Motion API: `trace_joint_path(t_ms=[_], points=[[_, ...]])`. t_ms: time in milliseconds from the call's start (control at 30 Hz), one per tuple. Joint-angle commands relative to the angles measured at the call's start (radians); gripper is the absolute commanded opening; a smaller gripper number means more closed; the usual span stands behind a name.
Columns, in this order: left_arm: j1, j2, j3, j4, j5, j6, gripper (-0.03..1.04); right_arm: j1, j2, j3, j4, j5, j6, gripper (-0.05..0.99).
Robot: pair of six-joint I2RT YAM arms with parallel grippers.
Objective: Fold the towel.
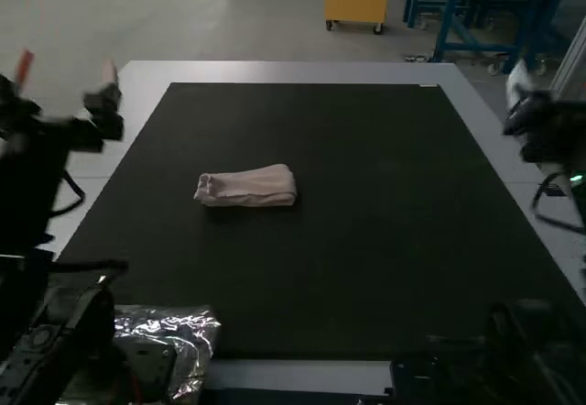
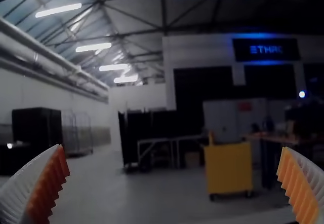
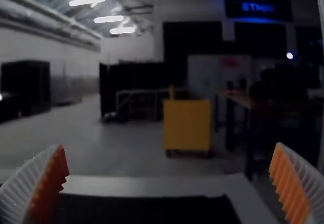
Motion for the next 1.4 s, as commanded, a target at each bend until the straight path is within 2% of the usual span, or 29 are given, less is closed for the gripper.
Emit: trace_joint_path(t_ms=[0, 133, 167, 200, 267, 333, 400, 467, 1367], points=[[0.006, -0.004, -0.096, 0.092, 0.013, 0.044, 0.97, -0.004, -0.003, -0.120, 0.102, 0.043, -0.109, 0.91], [0.007, -0.004, -0.226, 0.184, 0.009, 0.056, 0.97, -0.006, -0.003, -0.333, 0.356, 0.059, -0.111, 0.91], [0.009, -0.004, -0.245, 0.172, 0.004, 0.057, 0.97, -0.006, -0.003, -0.375, 0.396, 0.056, -0.111, 0.91], [0.009, -0.004, -0.243, 0.100, -0.005, 0.057, 0.97, -0.006, -0.005, -0.411, 0.404, 0.055, -0.111, 0.91], [0.009, -0.004, -0.237, -0.005, -0.008, 0.051, 0.97, -0.007, -0.005, -0.408, 0.235, 0.043, -0.068, 0.91], [0.009, -0.004, -0.239, -0.085, -0.010, 0.045, 0.97, -0.006, -0.005, -0.408, 0.140, 0.040, -0.011, 0.91], [0.009, -0.004, -0.239, -0.190, -0.023, -0.009, 0.97, -0.009, -0.005, -0.408, 0.051, 0.041, 0.015, 0.91], [0.009, -0.004, -0.239, -0.292, -0.025, -0.024, 0.97, -0.014, -0.005, -0.408, -0.013, 0.041, 0.013, 0.91], [0.003, -0.004, -0.239, -0.290, -0.025, -0.024, 0.97, -0.014, -0.005, -0.408, -0.018, 0.040, 0.012, 0.91]])
